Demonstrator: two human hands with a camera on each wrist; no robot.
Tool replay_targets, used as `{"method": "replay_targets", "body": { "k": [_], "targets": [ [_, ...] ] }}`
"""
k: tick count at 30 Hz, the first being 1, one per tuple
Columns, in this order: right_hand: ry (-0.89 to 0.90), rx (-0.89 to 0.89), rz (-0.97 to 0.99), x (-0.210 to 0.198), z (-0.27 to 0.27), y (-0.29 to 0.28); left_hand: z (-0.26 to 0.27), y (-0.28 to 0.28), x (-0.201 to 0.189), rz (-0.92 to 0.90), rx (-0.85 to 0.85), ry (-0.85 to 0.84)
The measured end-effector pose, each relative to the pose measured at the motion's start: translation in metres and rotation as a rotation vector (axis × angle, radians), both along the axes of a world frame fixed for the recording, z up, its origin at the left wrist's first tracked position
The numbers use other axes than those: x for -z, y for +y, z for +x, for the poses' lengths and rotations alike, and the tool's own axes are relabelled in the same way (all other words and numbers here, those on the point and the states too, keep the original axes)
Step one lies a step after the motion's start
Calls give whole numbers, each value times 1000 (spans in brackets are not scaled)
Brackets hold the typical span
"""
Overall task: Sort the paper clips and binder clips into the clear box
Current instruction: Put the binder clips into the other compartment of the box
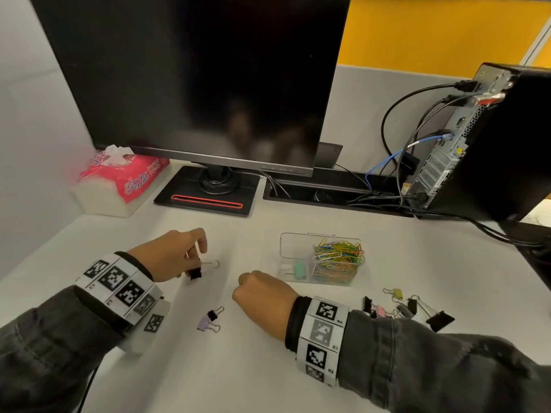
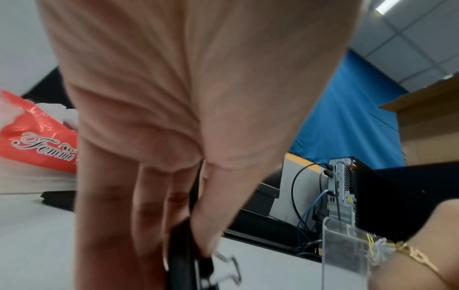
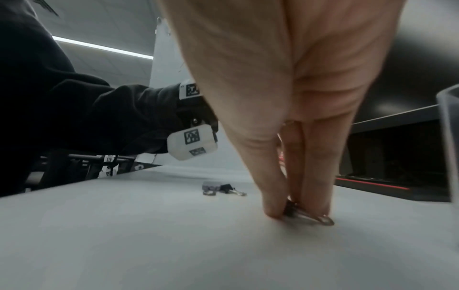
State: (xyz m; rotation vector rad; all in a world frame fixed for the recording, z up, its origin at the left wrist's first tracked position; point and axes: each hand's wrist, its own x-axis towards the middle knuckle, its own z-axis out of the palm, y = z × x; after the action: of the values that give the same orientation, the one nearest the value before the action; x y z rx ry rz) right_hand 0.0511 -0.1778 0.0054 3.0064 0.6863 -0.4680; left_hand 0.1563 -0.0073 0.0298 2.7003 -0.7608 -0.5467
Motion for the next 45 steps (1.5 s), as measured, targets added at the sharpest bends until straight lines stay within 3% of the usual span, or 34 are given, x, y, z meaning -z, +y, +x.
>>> {"method": "replay_targets", "body": {
  "k": [8, 13, 17, 23, 27, 32, 37, 45],
  "targets": [
    [82, 110, 202, 4, 13, -9, 7, 4, -7, 10, 7, -41],
    [115, 219, 480, -3, 14, -2, 9, 10, -12, 24, 8, -16],
    [125, 283, 525, -2, 18, 5, 10, 13, -16, 50, -13, -16],
    [208, 235, 348, 10, 6, 26, 7, 13, -19, 78, -6, 25],
    [40, 260, 191, 20, -1, 35, 6, 15, -19, 96, -6, 43],
    [25, 116, 141, 22, 5, 35, 5, 14, -19, 104, -7, 59],
    [138, 125, 132, 15, 6, 28, 3, 12, -20, 116, 4, 69],
    [89, 76, 50, 15, -2, 14, 0, 10, -20, 131, 14, 60]
  ]
}}
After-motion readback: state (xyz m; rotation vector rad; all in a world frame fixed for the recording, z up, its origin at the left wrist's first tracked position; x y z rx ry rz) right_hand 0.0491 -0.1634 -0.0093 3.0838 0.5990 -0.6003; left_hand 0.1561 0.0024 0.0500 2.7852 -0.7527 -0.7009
